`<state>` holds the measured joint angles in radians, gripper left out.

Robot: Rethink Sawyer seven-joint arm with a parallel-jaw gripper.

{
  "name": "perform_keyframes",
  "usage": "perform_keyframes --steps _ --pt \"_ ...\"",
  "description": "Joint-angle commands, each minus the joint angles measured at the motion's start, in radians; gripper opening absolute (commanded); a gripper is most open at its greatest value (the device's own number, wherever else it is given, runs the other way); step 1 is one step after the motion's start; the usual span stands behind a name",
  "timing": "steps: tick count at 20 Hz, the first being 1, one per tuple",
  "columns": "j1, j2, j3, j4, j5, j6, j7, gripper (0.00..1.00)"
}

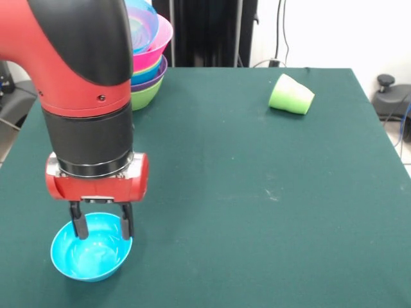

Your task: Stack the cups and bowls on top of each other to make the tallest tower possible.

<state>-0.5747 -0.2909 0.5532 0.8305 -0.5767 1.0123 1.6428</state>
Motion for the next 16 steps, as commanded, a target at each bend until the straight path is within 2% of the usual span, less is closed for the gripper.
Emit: perform_keyframes --steps 1,2,5,11,14,16 --pt "0.044 -0.009 -0.027 0.084 0.008 -0.003 -0.022 1.0" --pt "0.039 -0.023 -0.032 0.115 0.012 -0.024 -0.013 1.0" --pt "0.04 -0.014 -0.036 0.117 0.012 -0.038 -0.005 1.0" --pt "0.053 0.076 -0.032 0.024 -0.019 -0.05 -0.04 1.0" --pt "0.058 0.092 -0.04 0.012 -0.027 -0.056 -0.031 1.0" --pt "0.065 0.09 -0.056 0.027 -0.043 -0.099 -0.006 1.0"
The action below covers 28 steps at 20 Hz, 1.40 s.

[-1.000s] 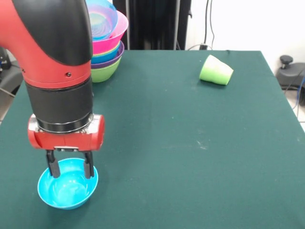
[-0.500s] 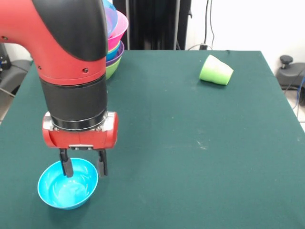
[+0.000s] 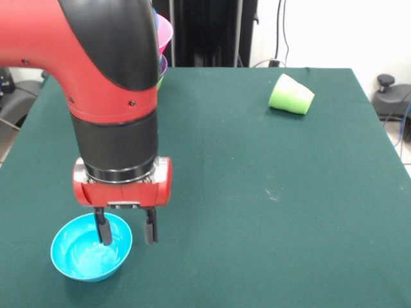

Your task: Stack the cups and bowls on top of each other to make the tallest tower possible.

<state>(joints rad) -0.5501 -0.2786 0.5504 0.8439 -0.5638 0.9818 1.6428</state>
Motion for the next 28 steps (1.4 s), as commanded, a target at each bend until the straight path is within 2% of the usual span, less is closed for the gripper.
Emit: perform_keyframes --steps 1,6,10,17,23,28 --pt "0.04 0.074 -0.063 0.036 -0.062 -0.1 0.012 1.0" --pt "0.051 0.082 -0.079 0.012 -0.054 -0.089 0.018 1.0" --pt "0.044 0.076 -0.098 0.03 -0.048 -0.113 0.016 1.0" --pt "0.033 0.088 -0.094 -0.029 -0.038 -0.079 -0.055 1.0" --pt "0.027 0.059 -0.102 -0.015 -0.029 -0.053 -0.073 1.0" --pt "0.029 0.063 -0.108 0.019 -0.021 -0.077 -0.049 1.0"
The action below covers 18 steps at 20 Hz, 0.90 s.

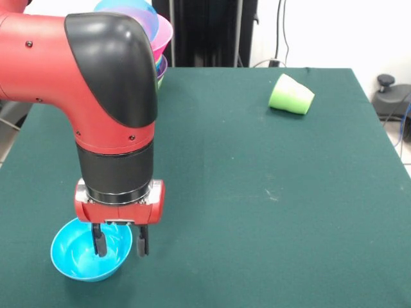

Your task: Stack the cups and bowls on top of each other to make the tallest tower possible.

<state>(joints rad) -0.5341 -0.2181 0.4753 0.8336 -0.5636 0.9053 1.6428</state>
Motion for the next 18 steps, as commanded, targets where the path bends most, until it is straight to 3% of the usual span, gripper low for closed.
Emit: perform_keyframes --steps 1,2,3,10,18 --pt "0.012 0.0 -0.032 0.039 -0.018 0.002 -0.055 1.0" --pt "0.01 -0.006 -0.035 0.054 -0.016 0.003 -0.058 1.0" --pt "0.014 -0.008 -0.039 0.059 -0.013 0.01 -0.061 0.0" --pt "0.063 0.008 -0.03 0.013 -0.015 0.051 -0.075 0.0" --pt "0.155 -0.081 -0.102 0.107 0.043 0.05 0.163 0.0"
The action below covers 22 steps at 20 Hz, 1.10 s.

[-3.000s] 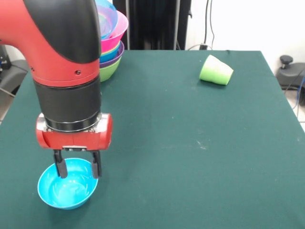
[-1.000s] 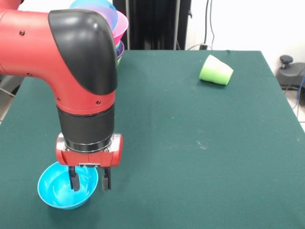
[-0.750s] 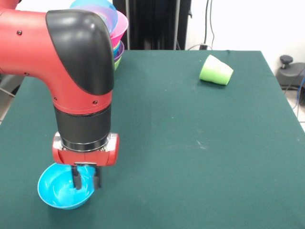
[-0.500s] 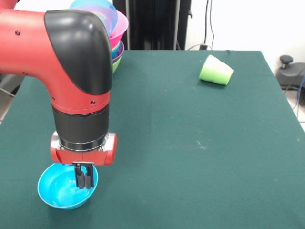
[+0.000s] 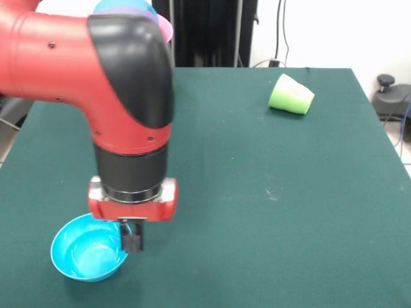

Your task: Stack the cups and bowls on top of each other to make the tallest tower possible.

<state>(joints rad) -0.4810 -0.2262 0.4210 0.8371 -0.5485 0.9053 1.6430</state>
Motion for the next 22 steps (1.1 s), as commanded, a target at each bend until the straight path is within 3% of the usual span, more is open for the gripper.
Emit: perform_keyframes --steps 1,2,3,13,18,22 --pt "0.11 -0.075 -0.055 0.107 0.03 0.046 0.166 0.0" --pt "0.114 -0.072 -0.058 0.109 0.044 0.05 0.179 0.0" --pt "0.125 -0.069 -0.076 0.112 0.064 0.04 0.185 1.0" --pt "0.137 -0.065 -0.105 0.118 0.107 -0.043 0.169 1.0" --pt "0.142 -0.066 -0.114 0.04 0.117 0.015 0.132 1.0" --pt "0.143 -0.072 -0.121 0.036 0.128 0.023 0.113 1.0"
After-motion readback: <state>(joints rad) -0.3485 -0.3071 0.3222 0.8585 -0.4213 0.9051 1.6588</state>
